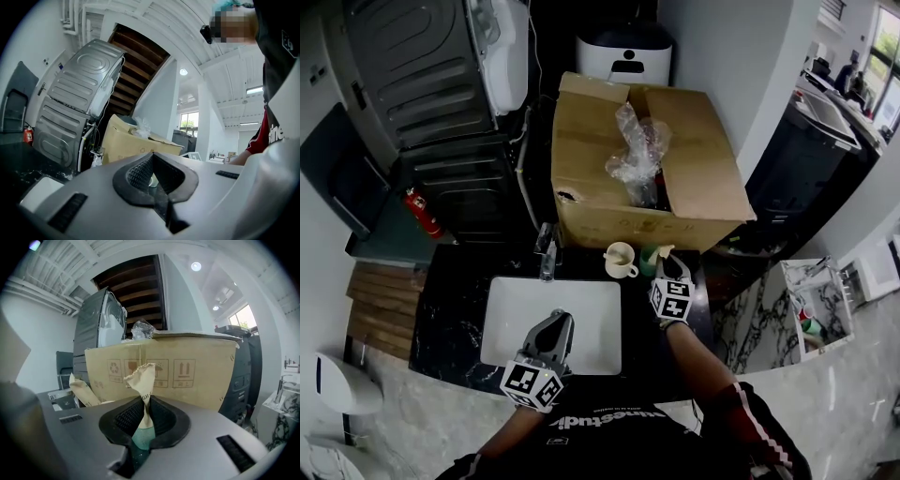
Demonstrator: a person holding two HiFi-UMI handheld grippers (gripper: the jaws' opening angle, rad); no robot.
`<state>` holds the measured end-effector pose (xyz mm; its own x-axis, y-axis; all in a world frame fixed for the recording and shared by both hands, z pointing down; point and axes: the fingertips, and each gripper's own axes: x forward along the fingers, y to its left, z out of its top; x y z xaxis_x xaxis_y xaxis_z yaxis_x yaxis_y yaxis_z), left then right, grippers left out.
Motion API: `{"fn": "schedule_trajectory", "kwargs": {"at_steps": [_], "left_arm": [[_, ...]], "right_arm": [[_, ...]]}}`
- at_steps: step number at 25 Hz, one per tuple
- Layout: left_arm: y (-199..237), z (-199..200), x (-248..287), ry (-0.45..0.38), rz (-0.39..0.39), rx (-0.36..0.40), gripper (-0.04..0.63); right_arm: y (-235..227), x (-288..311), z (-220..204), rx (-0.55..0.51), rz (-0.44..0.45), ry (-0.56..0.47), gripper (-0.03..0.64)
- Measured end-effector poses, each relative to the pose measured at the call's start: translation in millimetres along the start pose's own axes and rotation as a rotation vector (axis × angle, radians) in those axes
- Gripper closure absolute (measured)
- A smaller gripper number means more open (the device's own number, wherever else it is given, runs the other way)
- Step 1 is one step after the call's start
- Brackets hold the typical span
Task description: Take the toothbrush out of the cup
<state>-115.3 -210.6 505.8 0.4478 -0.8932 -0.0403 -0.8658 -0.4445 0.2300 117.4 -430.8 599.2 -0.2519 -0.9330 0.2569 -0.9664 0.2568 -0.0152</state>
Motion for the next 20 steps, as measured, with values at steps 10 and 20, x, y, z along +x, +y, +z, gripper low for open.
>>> {"fn": "schedule_trajectory", "kwargs": {"at_steps": [10,20], "left_arm": [[-9,-2,5,-0.005,-0.017,-0.003,0.581],[-14,-2,9,-0.008,-0.042,-0.013,0.581]], "right_arm": [[4,-4,19,-0.076,0.02,-0.042,0.566],[4,-40,113,-0.095,0.027,-0.193,0.571]]}}
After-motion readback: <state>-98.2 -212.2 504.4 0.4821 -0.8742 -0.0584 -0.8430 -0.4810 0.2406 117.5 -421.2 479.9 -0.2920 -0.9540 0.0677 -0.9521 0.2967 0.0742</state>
